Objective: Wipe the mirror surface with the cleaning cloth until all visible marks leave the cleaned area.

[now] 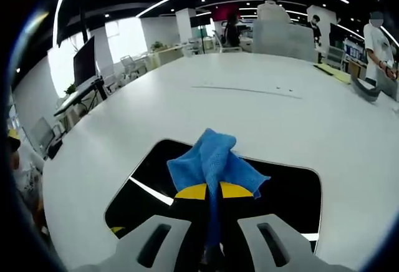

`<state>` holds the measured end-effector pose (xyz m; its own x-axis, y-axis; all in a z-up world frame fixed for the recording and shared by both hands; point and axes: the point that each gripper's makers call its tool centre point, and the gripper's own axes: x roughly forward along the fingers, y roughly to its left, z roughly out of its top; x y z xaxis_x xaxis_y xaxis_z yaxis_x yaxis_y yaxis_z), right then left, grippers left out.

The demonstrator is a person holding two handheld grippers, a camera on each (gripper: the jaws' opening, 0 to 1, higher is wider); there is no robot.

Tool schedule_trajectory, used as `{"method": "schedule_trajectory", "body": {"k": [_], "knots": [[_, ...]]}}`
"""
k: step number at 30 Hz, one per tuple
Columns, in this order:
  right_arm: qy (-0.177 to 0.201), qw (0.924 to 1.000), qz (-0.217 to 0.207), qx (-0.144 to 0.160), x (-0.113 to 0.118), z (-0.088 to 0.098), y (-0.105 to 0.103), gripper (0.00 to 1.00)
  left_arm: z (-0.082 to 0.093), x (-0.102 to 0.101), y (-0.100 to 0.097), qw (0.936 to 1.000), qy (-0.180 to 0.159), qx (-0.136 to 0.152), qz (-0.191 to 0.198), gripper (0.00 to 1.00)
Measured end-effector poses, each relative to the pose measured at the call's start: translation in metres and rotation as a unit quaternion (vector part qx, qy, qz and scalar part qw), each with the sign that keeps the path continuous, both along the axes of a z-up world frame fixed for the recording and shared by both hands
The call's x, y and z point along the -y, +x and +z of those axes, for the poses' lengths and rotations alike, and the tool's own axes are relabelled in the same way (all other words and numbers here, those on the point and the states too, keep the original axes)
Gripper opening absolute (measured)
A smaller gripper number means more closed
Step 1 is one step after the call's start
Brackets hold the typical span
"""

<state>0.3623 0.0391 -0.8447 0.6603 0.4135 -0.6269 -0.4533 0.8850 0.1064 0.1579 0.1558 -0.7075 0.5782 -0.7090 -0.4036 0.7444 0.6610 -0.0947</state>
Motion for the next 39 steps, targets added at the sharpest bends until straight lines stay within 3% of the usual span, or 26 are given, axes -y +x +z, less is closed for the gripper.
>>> {"method": "schedule_trajectory", "body": {"k": [6, 17, 39], "knots": [[-0.018, 0.9998, 0.006, 0.002, -0.001, 0.0, 0.01, 0.01, -0.002, -0.003, 0.005, 1.0, 0.0, -0.002, 0.002, 0.92], [-0.012, 0.9999, -0.006, -0.004, -0.001, 0.0, 0.022, 0.01, -0.003, 0.002, 0.009, 1.0, -0.001, -0.005, -0.005, 0.92], [-0.005, 1.0, 0.006, -0.005, -0.006, 0.0, 0.034, 0.01, -0.008, 0.003, 0.016, 0.9999, 0.001, -0.01, -0.006, 0.92]]}}
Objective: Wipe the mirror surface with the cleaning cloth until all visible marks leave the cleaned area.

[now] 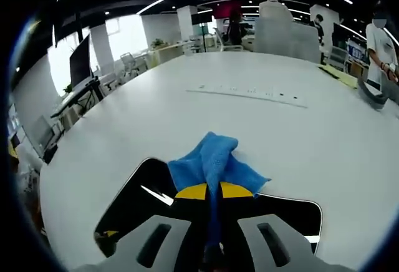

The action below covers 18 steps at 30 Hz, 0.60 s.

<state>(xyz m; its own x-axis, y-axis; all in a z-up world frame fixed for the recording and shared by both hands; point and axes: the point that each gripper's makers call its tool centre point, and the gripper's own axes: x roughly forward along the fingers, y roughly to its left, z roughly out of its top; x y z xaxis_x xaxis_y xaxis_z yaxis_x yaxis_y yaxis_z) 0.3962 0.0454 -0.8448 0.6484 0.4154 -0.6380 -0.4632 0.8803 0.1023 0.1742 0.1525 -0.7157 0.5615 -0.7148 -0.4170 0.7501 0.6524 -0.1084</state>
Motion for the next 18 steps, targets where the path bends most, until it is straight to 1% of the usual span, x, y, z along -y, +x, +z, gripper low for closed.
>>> {"method": "schedule_trajectory", "body": {"k": [2, 5, 6, 9, 14, 17, 18], "knots": [[0.0, 1.0, 0.0, 0.002, 0.0, -0.0002, 0.0, 0.01, 0.0003, 0.0, 0.0007, 1.0, 0.0, 0.001, 0.001, 0.92], [0.001, 1.0, -0.002, 0.003, 0.0001, -0.0001, 0.0003, 0.01, -0.0035, 0.0002, -0.0004, 0.9999, 0.01, 0.003, -0.003, 0.92], [0.002, 1.0, -0.003, 0.002, 0.0002, -0.0002, 0.0004, 0.01, -0.0042, 0.0003, -0.0011, 0.9999, 0.009, -0.001, -0.004, 0.92], [0.004, 1.0, -0.006, 0.0, 0.0001, -0.0001, 0.0003, 0.01, -0.0035, 0.0001, -0.001, 0.9999, 0.009, 0.001, -0.005, 0.93], [0.009, 0.9997, -0.025, -0.003, -0.0004, -0.0004, 0.0017, 0.01, -0.0026, -0.001, -0.0004, 1.0, 0.008, 0.002, -0.004, 0.92], [0.019, 0.9992, -0.034, -0.004, -0.0038, -0.0003, 0.0041, 0.01, -0.0077, -0.0026, -0.0022, 0.9999, 0.014, -0.003, -0.004, 0.92], [0.019, 0.9992, -0.034, -0.003, -0.0055, -0.0001, 0.0048, 0.01, -0.0067, -0.0031, -0.0029, 0.9999, 0.013, -0.001, -0.005, 0.92]]}}
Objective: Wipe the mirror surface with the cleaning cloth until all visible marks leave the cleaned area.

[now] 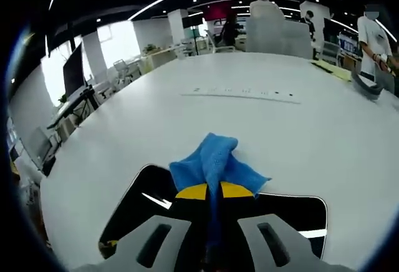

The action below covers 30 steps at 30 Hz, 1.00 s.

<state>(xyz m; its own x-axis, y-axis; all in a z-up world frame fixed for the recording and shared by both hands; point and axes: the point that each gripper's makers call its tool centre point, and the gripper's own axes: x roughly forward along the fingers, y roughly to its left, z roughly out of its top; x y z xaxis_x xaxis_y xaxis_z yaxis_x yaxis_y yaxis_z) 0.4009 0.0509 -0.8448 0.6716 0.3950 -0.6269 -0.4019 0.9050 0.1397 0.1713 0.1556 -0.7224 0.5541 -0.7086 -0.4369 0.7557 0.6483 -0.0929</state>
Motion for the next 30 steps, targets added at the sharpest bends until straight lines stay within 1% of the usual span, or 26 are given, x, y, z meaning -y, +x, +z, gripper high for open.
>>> {"method": "schedule_trajectory", "body": {"k": [2, 9, 13, 20, 23, 27, 30], "knots": [[0.004, 1.0, 0.001, 0.002, -0.006, 0.0, 0.001, 0.01, 0.0, -0.001, -0.001, 1.0, 0.0, -0.004, 0.001, 0.92], [0.016, 0.9997, 0.017, 0.009, -0.029, 0.0, 0.002, 0.01, -0.001, -0.01, 0.001, 0.9999, 0.005, -0.002, 0.008, 0.92], [0.019, 0.9995, 0.025, 0.01, -0.035, 0.0, 0.001, 0.01, 0.0, -0.011, 0.003, 0.9999, 0.005, -0.002, 0.013, 0.92], [0.018, 0.999, 0.039, 0.012, -0.039, 0.001, -0.001, 0.01, 0.003, -0.007, 0.004, 0.9999, 0.003, 0.001, 0.011, 0.92], [0.012, 0.998, 0.06, 0.017, -0.046, 0.001, -0.005, 0.01, 0.004, -0.006, 0.004, 0.9999, 0.004, 0.001, 0.011, 0.92], [0.008, 0.9975, 0.069, 0.015, -0.05, 0.001, -0.009, 0.01, 0.002, -0.006, 0.002, 0.9999, 0.011, 0.001, 0.009, 0.92], [0.005, 0.9967, 0.08, 0.015, -0.054, 0.001, -0.015, 0.01, 0.005, -0.007, 0.001, 0.9999, 0.007, 0.003, 0.011, 0.92]]}}
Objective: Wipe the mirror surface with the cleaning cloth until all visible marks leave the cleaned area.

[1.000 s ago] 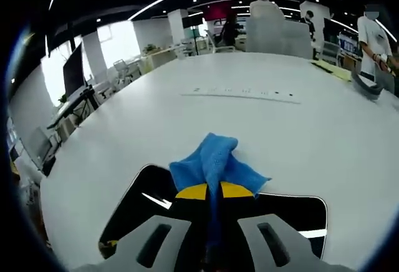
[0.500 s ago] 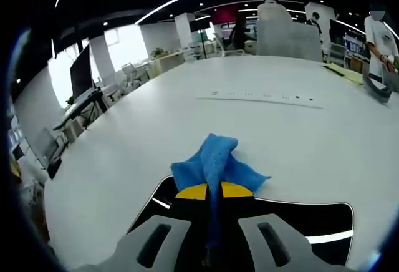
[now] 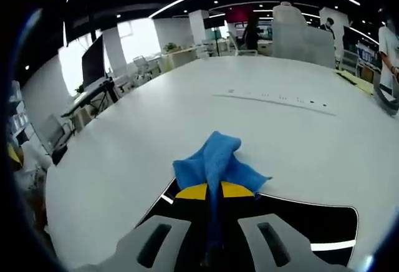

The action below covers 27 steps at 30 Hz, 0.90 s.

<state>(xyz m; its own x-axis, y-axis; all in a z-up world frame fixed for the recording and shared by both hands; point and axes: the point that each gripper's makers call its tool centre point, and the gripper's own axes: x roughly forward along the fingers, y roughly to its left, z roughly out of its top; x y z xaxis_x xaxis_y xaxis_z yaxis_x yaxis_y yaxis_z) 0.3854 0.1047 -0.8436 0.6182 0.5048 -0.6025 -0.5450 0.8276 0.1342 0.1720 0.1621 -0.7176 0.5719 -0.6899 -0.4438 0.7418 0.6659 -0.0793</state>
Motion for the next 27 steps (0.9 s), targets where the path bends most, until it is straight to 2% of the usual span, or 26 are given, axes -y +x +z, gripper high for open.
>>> {"method": "schedule_trajectory", "body": {"k": [21, 27], "knots": [[0.005, 0.9996, 0.024, -0.013, -0.015, -0.001, -0.045, 0.01, 0.011, 0.0, -0.011, 0.9999, -0.005, 0.014, 0.005, 0.93], [-0.004, 0.9989, 0.045, -0.013, -0.02, -0.001, -0.06, 0.01, 0.015, -0.001, -0.013, 0.9998, -0.005, 0.019, 0.009, 0.93]]}}
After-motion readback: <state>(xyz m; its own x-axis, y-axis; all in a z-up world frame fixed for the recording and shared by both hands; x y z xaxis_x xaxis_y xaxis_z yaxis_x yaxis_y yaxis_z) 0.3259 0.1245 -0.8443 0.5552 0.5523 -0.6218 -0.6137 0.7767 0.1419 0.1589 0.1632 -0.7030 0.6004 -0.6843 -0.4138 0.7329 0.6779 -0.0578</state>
